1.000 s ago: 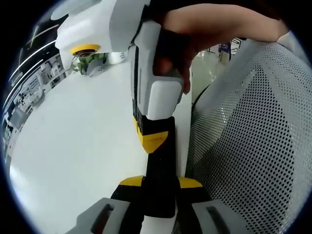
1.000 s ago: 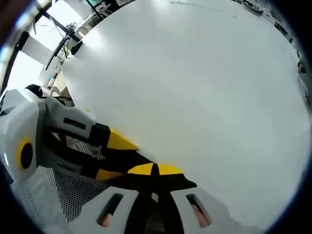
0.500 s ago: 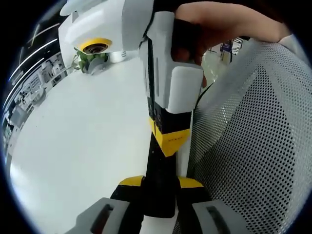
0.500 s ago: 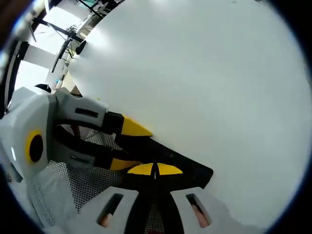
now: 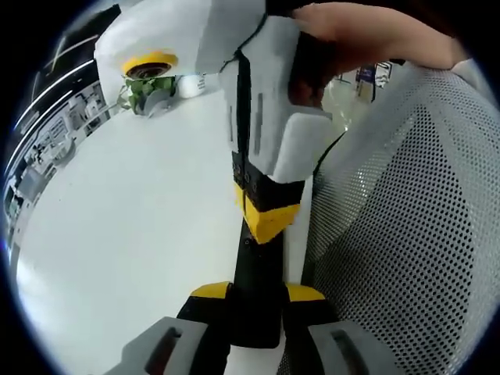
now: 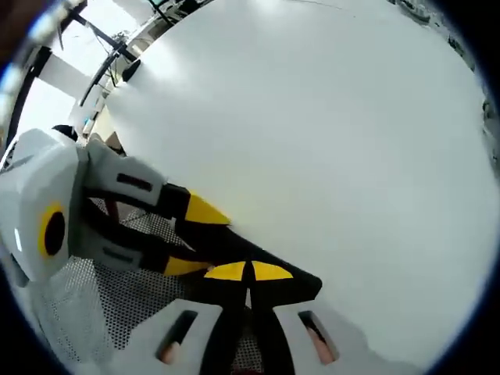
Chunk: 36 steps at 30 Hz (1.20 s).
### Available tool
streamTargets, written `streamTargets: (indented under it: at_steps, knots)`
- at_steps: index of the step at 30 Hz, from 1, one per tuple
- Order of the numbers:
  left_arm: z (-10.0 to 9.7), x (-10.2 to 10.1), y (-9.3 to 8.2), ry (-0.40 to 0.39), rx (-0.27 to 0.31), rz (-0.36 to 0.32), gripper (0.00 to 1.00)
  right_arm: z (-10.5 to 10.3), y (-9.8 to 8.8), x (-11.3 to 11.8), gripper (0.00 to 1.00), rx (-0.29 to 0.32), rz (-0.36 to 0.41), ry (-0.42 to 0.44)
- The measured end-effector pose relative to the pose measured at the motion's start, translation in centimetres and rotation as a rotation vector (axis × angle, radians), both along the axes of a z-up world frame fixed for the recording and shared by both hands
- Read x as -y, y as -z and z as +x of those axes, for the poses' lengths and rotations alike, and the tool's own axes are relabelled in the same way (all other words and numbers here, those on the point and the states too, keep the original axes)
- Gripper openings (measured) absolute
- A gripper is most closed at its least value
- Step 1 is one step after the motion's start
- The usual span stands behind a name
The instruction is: Press the specified remote control buttons in sequence, fully releasing each button before pressing the next.
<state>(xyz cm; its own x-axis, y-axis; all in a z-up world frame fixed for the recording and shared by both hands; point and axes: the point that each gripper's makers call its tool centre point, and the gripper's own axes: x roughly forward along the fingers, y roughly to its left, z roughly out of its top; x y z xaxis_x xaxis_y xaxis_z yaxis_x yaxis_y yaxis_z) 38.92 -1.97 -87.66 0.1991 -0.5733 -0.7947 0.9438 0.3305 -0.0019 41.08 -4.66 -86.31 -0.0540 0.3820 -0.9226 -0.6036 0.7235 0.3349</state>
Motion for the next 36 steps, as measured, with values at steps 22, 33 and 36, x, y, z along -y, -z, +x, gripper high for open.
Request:
streamTargets:
  at_steps: [22,33,36]
  knots:
    - [0.0,-0.1,0.0,0.003,-0.004,-0.001,0.24,0.7,1.1,-0.8,0.0,0.084,-0.025,-0.089]
    - [0.0,0.0,-0.1,0.004,-0.004,-0.004,0.23,1.2,1.6,-0.8,0.0,0.109,-0.043,-0.093]
    - [-0.1,0.0,0.0,0.006,-0.005,-0.005,0.23,1.1,1.7,-0.7,0.0,0.088,-0.021,-0.061]
